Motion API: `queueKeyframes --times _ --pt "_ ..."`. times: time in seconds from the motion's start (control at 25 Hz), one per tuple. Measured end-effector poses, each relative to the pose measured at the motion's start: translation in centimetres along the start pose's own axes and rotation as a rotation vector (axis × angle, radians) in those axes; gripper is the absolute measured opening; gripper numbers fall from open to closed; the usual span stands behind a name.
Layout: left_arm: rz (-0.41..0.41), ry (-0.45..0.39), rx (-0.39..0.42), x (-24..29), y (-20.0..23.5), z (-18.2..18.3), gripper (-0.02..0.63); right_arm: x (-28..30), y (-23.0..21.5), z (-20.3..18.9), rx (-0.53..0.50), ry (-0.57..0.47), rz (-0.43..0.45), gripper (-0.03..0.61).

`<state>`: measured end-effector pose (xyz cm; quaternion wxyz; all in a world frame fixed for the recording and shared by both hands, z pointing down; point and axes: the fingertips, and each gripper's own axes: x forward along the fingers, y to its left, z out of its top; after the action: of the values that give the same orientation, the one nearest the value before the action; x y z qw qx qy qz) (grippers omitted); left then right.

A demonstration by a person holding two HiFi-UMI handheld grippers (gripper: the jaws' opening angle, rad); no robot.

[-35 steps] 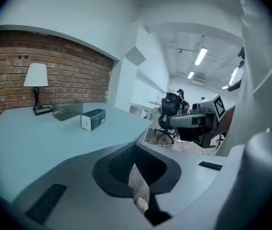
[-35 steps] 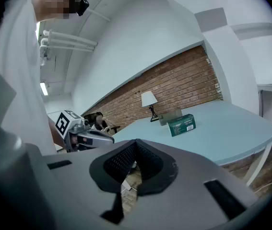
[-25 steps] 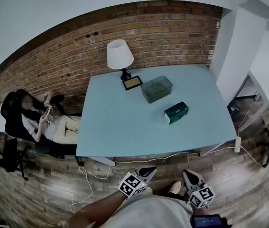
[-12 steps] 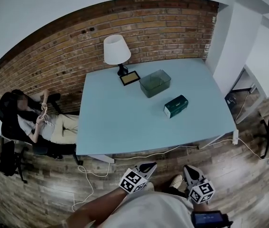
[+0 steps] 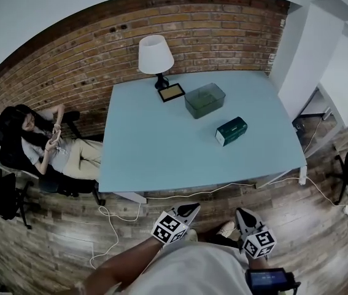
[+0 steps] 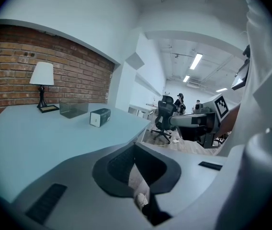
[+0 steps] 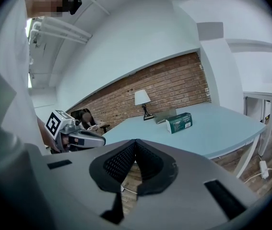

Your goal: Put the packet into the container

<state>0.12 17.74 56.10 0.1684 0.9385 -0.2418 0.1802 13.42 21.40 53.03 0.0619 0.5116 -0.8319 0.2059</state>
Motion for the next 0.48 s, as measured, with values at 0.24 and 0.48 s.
queueKeyframes --times 0.24,0.48 --pt "0.03 -0.003 -0.035 -1.0 0.7 -0.5 0.009 0.9 0.5 0.3 -0.008 0.017 0.025 0.011" --pt "0.064 -0.002 -0.065 -0.8 1.4 -0.5 0.009 2.1 0.1 0.0 -0.01 0.046 0.061 0.011"
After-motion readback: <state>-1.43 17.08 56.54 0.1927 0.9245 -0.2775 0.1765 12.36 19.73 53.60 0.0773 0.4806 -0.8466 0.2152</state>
